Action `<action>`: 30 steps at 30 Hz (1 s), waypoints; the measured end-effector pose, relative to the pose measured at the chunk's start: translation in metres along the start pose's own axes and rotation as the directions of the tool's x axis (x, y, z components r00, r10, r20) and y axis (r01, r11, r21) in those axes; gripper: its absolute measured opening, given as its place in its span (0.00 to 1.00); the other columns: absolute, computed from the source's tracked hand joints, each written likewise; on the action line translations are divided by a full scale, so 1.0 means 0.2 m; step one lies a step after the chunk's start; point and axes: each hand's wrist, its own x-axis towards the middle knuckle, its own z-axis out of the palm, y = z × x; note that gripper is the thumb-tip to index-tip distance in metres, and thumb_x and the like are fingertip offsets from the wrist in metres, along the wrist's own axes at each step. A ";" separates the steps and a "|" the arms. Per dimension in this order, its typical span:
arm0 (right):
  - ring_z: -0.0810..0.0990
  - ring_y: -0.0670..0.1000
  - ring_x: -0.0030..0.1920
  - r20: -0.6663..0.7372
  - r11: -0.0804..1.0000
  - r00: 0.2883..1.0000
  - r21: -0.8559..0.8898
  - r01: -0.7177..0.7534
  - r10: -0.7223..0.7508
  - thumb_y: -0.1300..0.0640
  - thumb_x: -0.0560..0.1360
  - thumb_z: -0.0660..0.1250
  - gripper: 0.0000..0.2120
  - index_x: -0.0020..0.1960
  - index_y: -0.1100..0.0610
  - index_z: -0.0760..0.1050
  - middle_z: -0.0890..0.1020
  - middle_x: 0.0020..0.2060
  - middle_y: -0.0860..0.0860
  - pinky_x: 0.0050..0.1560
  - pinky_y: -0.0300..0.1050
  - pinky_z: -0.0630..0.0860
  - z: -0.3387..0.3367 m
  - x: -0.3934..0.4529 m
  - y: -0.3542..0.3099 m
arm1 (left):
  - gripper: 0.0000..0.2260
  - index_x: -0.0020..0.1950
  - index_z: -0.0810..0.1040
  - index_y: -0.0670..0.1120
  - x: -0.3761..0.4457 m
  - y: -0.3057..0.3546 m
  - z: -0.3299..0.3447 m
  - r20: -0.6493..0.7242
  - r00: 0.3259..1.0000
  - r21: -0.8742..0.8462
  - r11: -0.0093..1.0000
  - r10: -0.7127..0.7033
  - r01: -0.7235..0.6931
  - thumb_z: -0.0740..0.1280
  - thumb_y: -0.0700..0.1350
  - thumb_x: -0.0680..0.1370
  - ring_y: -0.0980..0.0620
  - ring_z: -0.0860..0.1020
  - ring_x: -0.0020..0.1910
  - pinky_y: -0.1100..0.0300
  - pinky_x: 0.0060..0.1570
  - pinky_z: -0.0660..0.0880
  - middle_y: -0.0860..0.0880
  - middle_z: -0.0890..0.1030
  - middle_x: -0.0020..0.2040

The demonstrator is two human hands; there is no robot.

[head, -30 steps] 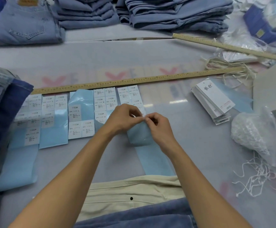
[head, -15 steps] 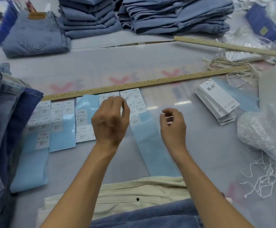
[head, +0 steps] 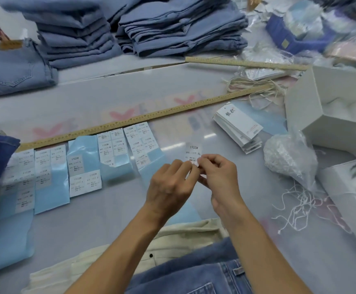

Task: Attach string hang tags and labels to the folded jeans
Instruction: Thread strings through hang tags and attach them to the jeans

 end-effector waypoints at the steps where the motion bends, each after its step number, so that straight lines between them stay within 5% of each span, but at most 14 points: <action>1: 0.81 0.48 0.36 -0.041 1.000 0.999 0.003 0.018 -0.018 0.66 0.76 0.69 0.05 0.43 0.59 0.81 0.83 0.35 0.54 0.43 0.47 0.83 -0.05 0.00 0.01 | 0.04 0.44 0.82 0.44 0.00 0.04 0.01 0.001 1.000 -0.026 0.999 0.024 -0.024 0.72 0.35 0.77 0.47 0.76 0.37 0.53 0.31 0.70 0.47 0.79 0.39; 5: 0.78 0.42 0.32 -0.298 0.997 0.952 -0.007 0.075 -0.074 0.62 0.77 0.70 0.07 0.43 0.52 0.81 0.81 0.33 0.47 0.37 0.37 0.79 -0.36 0.01 0.09 | 0.03 0.49 0.82 0.42 0.02 0.23 0.07 0.048 0.988 -0.158 0.978 0.144 -0.135 0.71 0.36 0.79 0.44 0.78 0.44 0.53 0.38 0.71 0.45 0.81 0.44; 8: 0.78 0.41 0.34 -0.442 0.995 0.896 0.057 0.081 -0.048 0.60 0.78 0.70 0.08 0.42 0.50 0.81 0.80 0.34 0.46 0.38 0.36 0.79 -0.63 0.00 0.17 | 0.05 0.47 0.81 0.42 0.11 0.39 0.17 0.133 0.979 -0.228 0.966 0.153 -0.120 0.71 0.33 0.76 0.44 0.77 0.40 0.53 0.36 0.70 0.45 0.80 0.41; 12: 0.78 0.43 0.34 -0.502 0.997 0.864 0.076 0.022 0.019 0.60 0.79 0.70 0.07 0.43 0.53 0.82 0.81 0.31 0.44 0.38 0.39 0.78 -0.85 -0.09 0.28 | 0.09 0.37 0.78 0.43 0.44 0.55 0.41 0.343 0.922 -0.202 0.973 0.181 -0.116 0.72 0.30 0.68 0.43 0.76 0.36 0.53 0.33 0.70 0.45 0.78 0.35; 14: 0.79 0.42 0.32 -0.488 0.999 0.873 0.034 -0.001 0.018 0.61 0.78 0.70 0.05 0.44 0.54 0.82 0.82 0.32 0.46 0.38 0.40 0.78 -0.92 -0.15 0.32 | 0.06 0.42 0.80 0.42 0.63 0.59 0.55 0.434 0.886 -0.161 0.981 0.165 -0.105 0.72 0.32 0.70 0.42 0.79 0.42 0.53 0.34 0.71 0.44 0.80 0.41; 19: 0.76 0.51 0.34 -0.488 0.994 0.870 0.112 -0.013 0.066 0.65 0.78 0.70 0.02 0.46 0.62 0.80 0.79 0.32 0.55 0.37 0.45 0.80 -1.06 -0.23 0.34 | 0.07 0.57 0.78 0.40 0.85 0.54 0.86 0.617 0.785 -0.105 0.982 -0.058 0.156 0.64 0.42 0.82 0.40 0.74 0.59 0.48 0.47 0.73 0.42 0.78 0.56; 22: 0.74 0.49 0.31 -0.501 0.986 0.859 0.164 -0.030 0.109 0.68 0.77 0.70 0.01 0.46 0.64 0.80 0.78 0.27 0.53 0.34 0.44 0.80 -1.13 -0.25 0.35 | 0.10 0.50 0.80 0.43 0.86 0.46 0.92 0.653 0.746 -0.154 0.941 -0.134 0.303 0.68 0.49 0.80 0.42 0.77 0.56 0.52 0.46 0.71 0.44 0.82 0.53; 25: 0.74 0.45 0.27 -0.486 0.986 0.867 0.165 -0.032 0.109 0.68 0.76 0.70 0.02 0.45 0.64 0.80 0.78 0.26 0.53 0.31 0.40 0.80 -1.17 -0.28 0.38 | 0.12 0.57 0.84 0.48 0.90 0.39 0.92 0.725 0.665 -0.241 0.838 -0.180 0.489 0.73 0.52 0.77 0.45 0.79 0.59 0.55 0.54 0.73 0.47 0.84 0.58; 30: 0.75 0.43 0.28 -0.452 0.983 0.885 0.182 -0.026 0.108 0.68 0.77 0.70 0.03 0.45 0.63 0.80 0.78 0.28 0.50 0.32 0.40 0.80 -1.16 -0.27 0.39 | 0.08 0.54 0.87 0.43 0.96 0.30 0.89 0.764 0.612 -0.325 0.700 -0.202 0.636 0.72 0.46 0.78 0.49 0.82 0.54 0.61 0.48 0.71 0.47 0.86 0.53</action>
